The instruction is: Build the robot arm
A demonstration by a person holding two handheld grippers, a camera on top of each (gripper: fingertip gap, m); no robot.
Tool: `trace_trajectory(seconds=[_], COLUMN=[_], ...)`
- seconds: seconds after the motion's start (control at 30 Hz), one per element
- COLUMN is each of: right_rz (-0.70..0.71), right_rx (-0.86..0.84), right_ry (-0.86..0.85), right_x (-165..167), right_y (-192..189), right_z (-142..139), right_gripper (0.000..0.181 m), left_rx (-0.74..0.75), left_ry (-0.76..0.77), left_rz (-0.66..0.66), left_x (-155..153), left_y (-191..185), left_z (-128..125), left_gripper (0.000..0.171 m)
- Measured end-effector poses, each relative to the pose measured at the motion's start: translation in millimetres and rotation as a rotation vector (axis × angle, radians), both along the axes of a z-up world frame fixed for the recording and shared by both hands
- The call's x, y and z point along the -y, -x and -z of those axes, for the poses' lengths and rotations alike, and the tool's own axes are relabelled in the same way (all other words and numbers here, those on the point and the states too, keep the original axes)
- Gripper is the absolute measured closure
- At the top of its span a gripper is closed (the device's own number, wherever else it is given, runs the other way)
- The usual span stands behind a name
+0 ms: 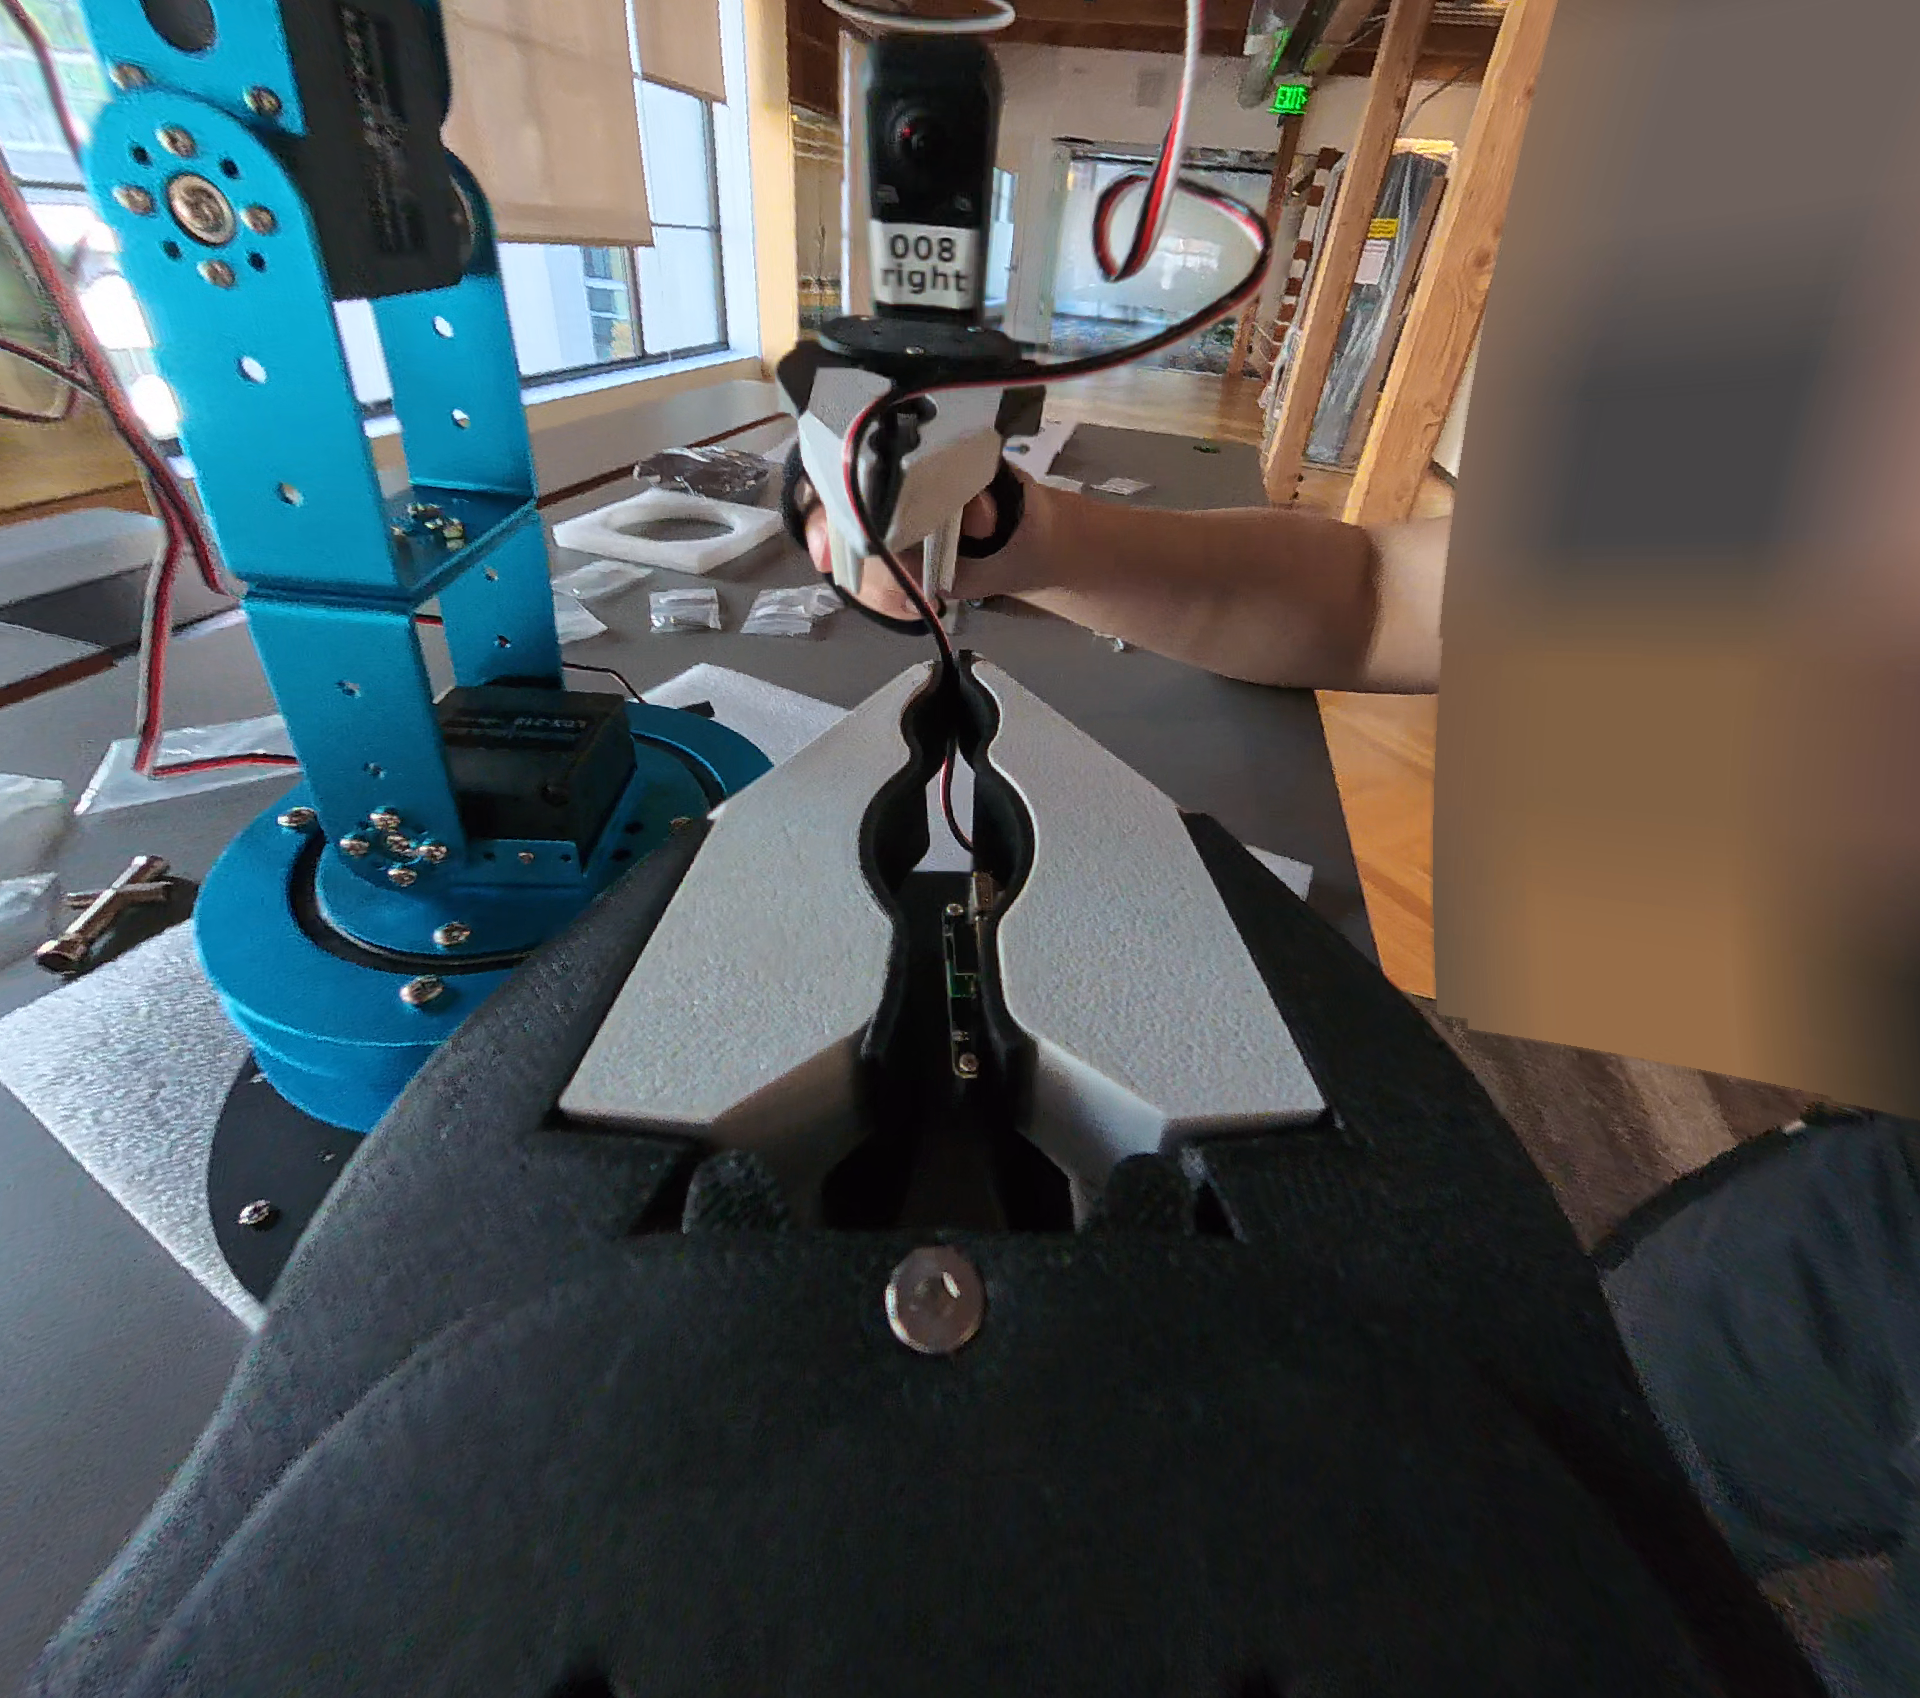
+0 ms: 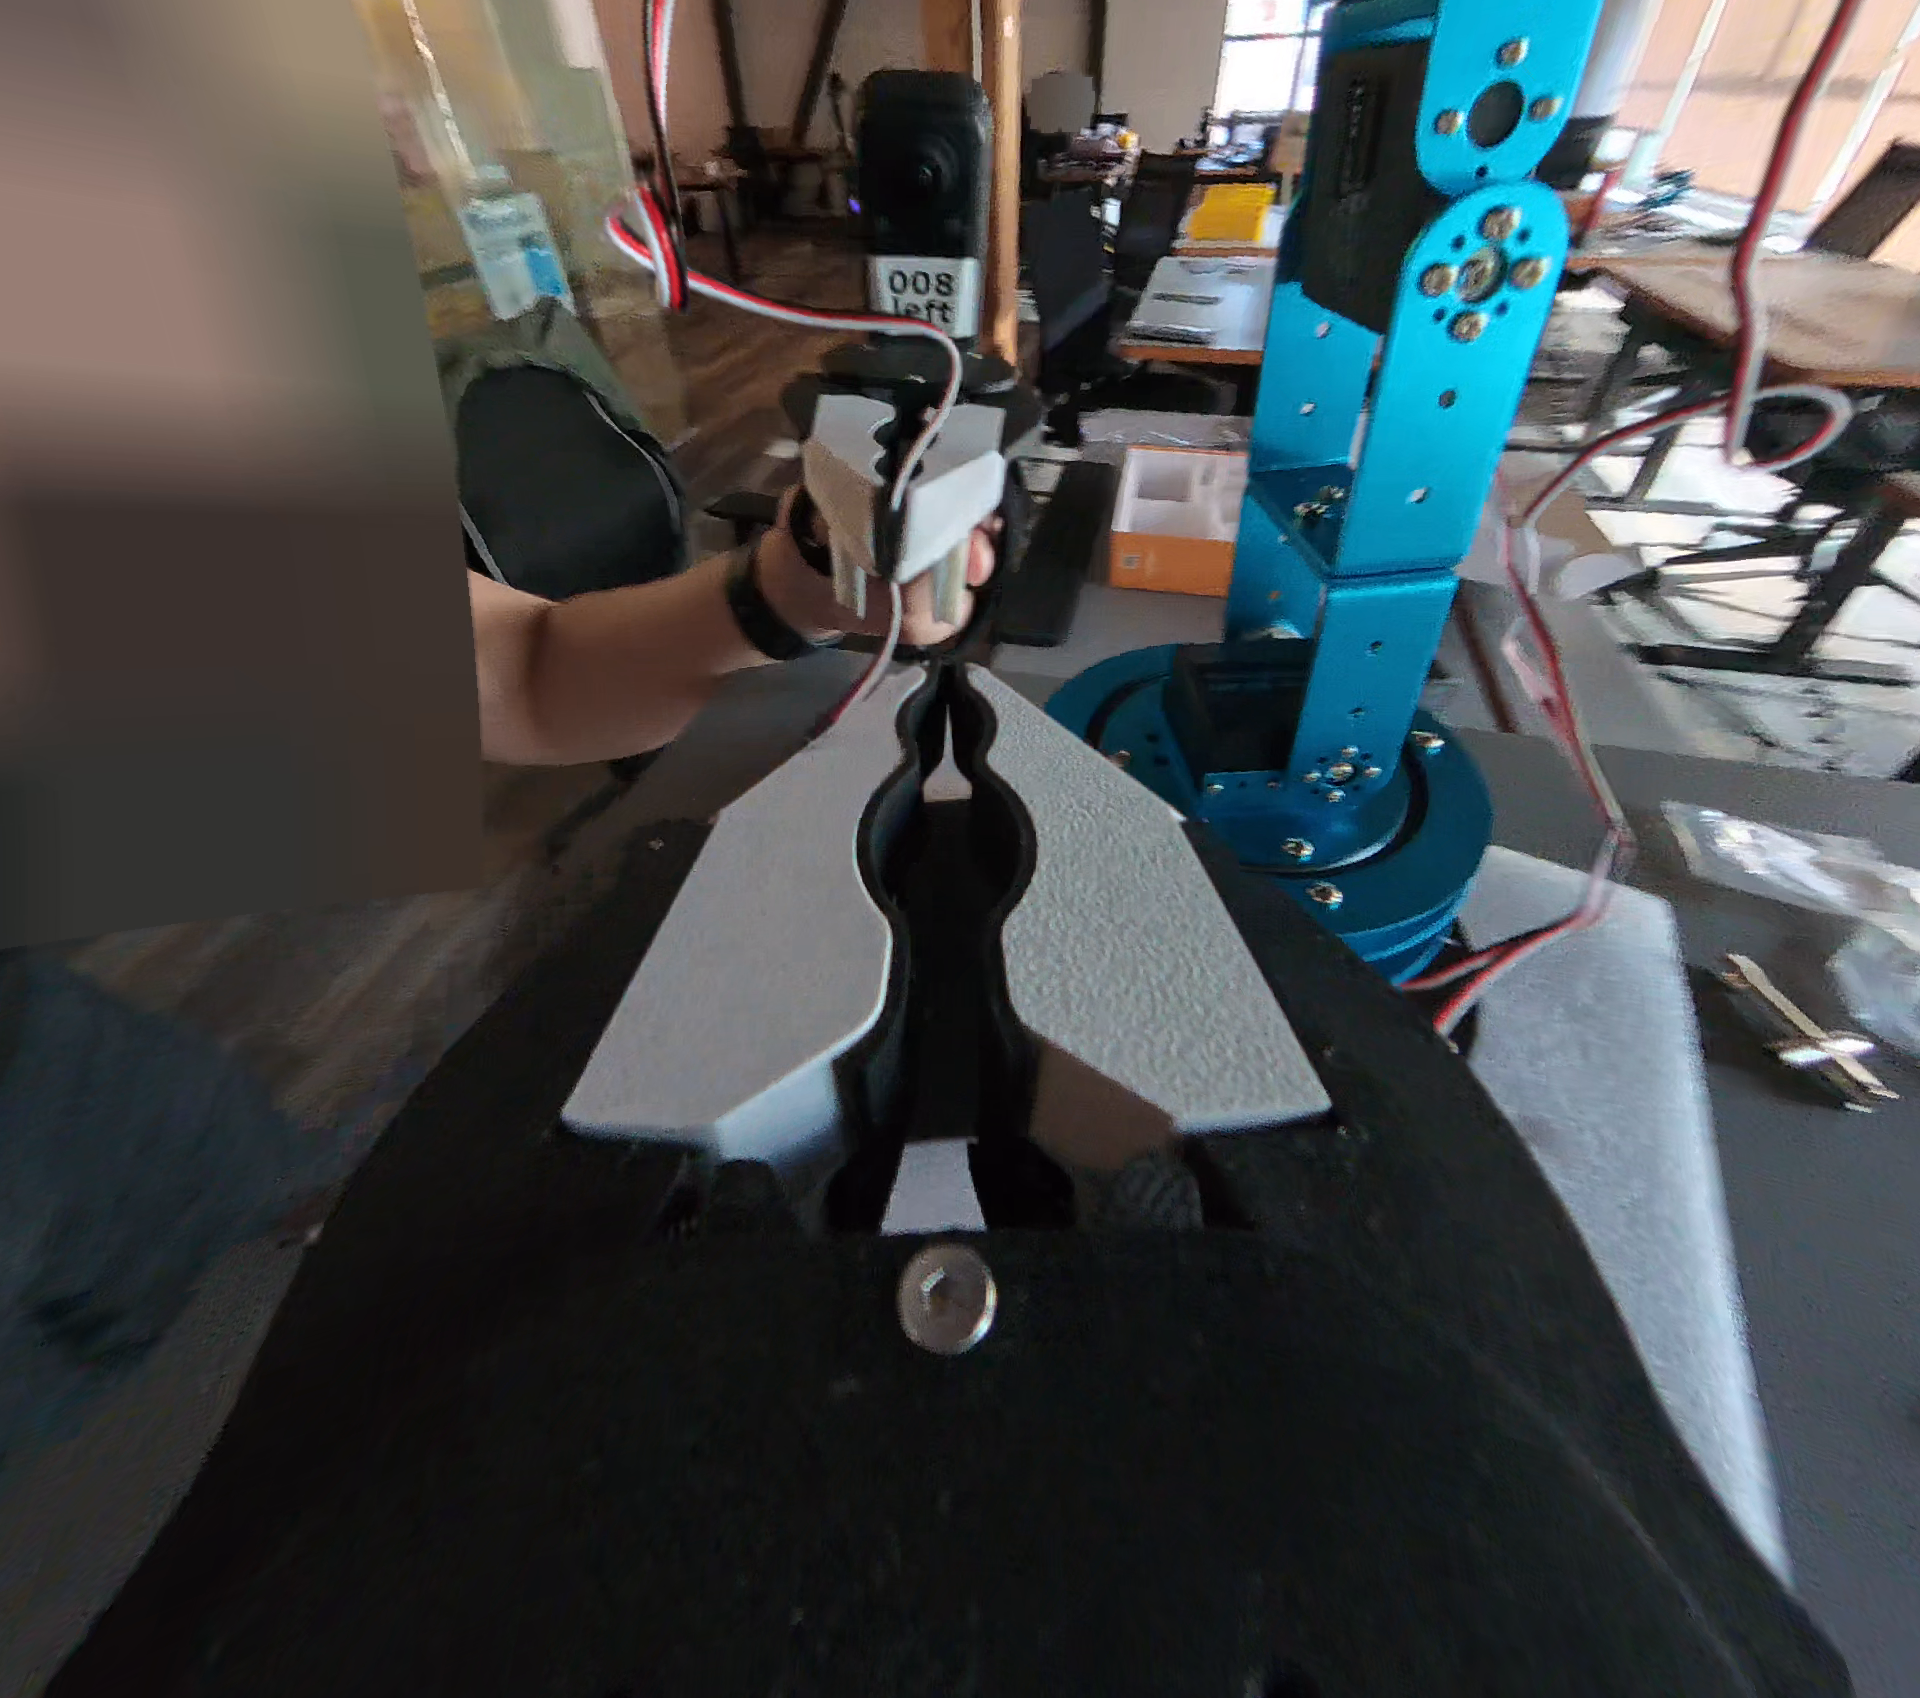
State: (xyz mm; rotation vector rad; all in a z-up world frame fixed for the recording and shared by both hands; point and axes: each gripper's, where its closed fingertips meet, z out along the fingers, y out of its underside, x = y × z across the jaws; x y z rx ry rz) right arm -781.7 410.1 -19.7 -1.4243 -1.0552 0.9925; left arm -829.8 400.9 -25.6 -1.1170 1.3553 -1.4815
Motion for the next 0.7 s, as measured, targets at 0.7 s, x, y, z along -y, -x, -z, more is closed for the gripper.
trace_trajectory(seconds=[0.7], right_rz=[0.3], right_rx=[0.798], right_ry=[0.294], right_x=[11], right_y=[-85], right_z=[146], right_gripper=[0.169], left_rx=[0.019], left_ry=[0.031], left_rz=[0.008], left_x=[-5], left_y=[7], left_z=[-1], left_gripper=[0.171])
